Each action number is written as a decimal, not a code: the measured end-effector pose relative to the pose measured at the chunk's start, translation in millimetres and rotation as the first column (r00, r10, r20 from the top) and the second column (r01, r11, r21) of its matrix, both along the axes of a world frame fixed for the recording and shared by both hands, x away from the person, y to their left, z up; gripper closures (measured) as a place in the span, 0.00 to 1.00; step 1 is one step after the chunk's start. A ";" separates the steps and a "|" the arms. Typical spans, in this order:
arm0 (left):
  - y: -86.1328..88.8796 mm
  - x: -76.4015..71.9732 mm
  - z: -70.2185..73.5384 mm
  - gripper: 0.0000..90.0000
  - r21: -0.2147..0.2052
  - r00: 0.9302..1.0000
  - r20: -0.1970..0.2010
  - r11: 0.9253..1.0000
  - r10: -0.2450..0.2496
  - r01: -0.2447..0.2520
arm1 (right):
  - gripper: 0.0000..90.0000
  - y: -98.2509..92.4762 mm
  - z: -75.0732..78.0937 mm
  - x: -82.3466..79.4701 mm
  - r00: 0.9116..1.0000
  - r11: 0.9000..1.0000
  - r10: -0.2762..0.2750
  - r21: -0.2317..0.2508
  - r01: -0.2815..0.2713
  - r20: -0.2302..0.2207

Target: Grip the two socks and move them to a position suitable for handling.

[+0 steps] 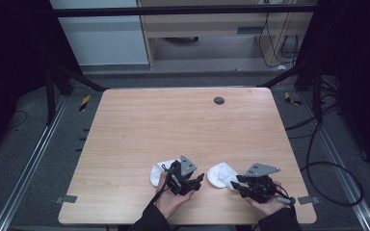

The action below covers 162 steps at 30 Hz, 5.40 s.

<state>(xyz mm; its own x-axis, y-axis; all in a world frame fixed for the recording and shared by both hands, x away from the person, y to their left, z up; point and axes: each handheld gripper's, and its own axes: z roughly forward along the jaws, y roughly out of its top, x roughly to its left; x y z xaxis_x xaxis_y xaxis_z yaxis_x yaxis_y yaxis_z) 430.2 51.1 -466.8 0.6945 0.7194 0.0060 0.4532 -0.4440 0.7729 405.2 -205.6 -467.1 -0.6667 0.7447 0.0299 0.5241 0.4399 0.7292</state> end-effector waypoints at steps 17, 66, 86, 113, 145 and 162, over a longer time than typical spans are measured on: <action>-33.1 7.8 -14.4 0.61 0.052 0.997 -0.070 0.999 -0.011 0.015 | 0.74 12.4 -11.9 4.3 0.998 0.997 0.028 -0.069 -0.032 -0.054; -43.5 11.1 -25.1 0.98 0.106 0.991 -0.129 0.994 0.023 -0.009 | 0.90 -33.7 -5.8 17.8 0.955 0.953 -0.295 0.070 0.294 0.012; -40.1 11.8 -24.4 0.89 0.078 0.994 -0.111 0.997 0.009 0.000 | 0.78 -45.7 -4.5 20.0 0.920 0.925 -0.379 0.012 0.379 0.103; 120.2 2.1 40.5 0.61 0.059 0.991 0.002 0.989 0.133 -0.133 | 0.67 33.1 41.8 30.1 0.986 0.990 -0.115 0.093 0.104 0.117; 116.3 -13.0 -12.4 0.69 0.144 0.993 -0.076 0.986 0.090 -0.078 | 0.68 170.1 -19.5 62.9 0.971 0.969 0.239 -0.069 -0.237 0.020; 110.2 -11.3 -20.7 0.81 0.196 0.990 -0.106 0.978 0.091 -0.069 | 0.93 176.3 -22.6 61.2 0.974 0.970 0.225 -0.095 -0.225 -0.016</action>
